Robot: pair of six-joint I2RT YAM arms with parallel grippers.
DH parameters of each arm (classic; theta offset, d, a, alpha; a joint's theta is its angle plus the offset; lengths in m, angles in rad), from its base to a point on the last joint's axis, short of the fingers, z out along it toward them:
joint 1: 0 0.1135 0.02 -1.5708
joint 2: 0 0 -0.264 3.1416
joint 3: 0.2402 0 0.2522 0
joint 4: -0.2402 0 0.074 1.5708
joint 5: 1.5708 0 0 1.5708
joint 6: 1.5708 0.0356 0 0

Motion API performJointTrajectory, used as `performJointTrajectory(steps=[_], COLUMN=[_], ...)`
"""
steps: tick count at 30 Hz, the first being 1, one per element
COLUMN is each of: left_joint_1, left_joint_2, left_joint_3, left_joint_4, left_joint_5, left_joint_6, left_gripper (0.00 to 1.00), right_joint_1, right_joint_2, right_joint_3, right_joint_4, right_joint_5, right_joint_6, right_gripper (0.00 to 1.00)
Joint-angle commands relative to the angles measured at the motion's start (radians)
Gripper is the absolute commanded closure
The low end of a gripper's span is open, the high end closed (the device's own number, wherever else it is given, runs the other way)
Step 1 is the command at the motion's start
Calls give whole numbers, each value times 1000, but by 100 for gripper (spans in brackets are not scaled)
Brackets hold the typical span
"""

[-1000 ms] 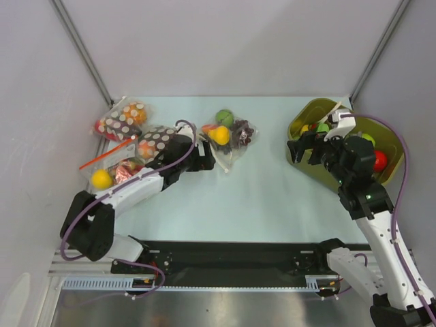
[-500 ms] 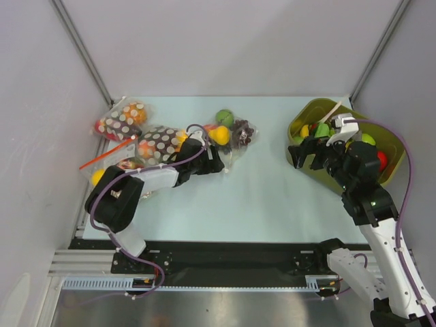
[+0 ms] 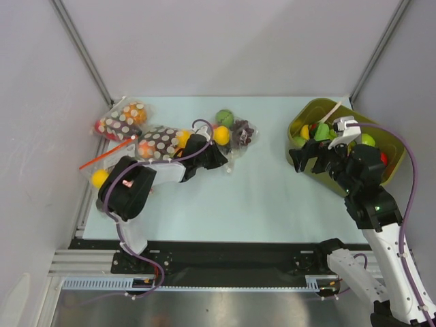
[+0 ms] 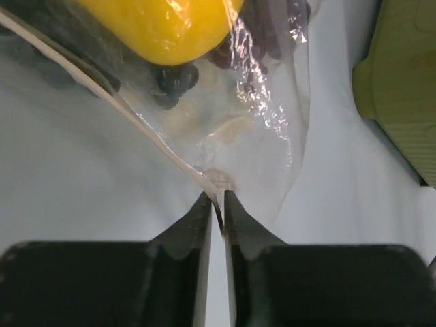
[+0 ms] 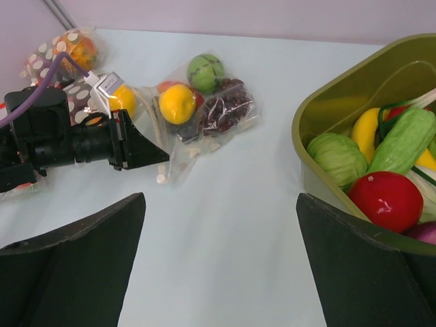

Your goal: Open the zip-top bag and remove the fake food

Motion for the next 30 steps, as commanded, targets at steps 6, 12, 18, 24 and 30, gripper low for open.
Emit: performJointTrajectory(steps=[6, 12, 18, 24, 30], left_joint_1=[-5, -4, -2, -2, -2], left_joint_2=[-150, -319, -415, -492, -553], left_joint_3=[31, 97, 175, 180, 129], left_joint_4=[6, -175, -368, -430, -420], left_joint_5=[112, 154, 197, 264, 299], left_joint_6=[-60, -47, -18, -56, -100], left_gripper=[100, 100, 100, 100, 100], right_joint_1=[17, 144, 441, 681, 813], right_joint_2=[-22, -8, 23, 50, 138], right_joint_3=[-64, -199, -271, -390, -477], right_joint_4=[53, 245, 399, 630, 871], right_joint_5=[-111, -153, 20, 278, 458], right_joint_6=[-79, -126, -238, -381, -430], right_gripper=[9, 9, 8, 7, 9])
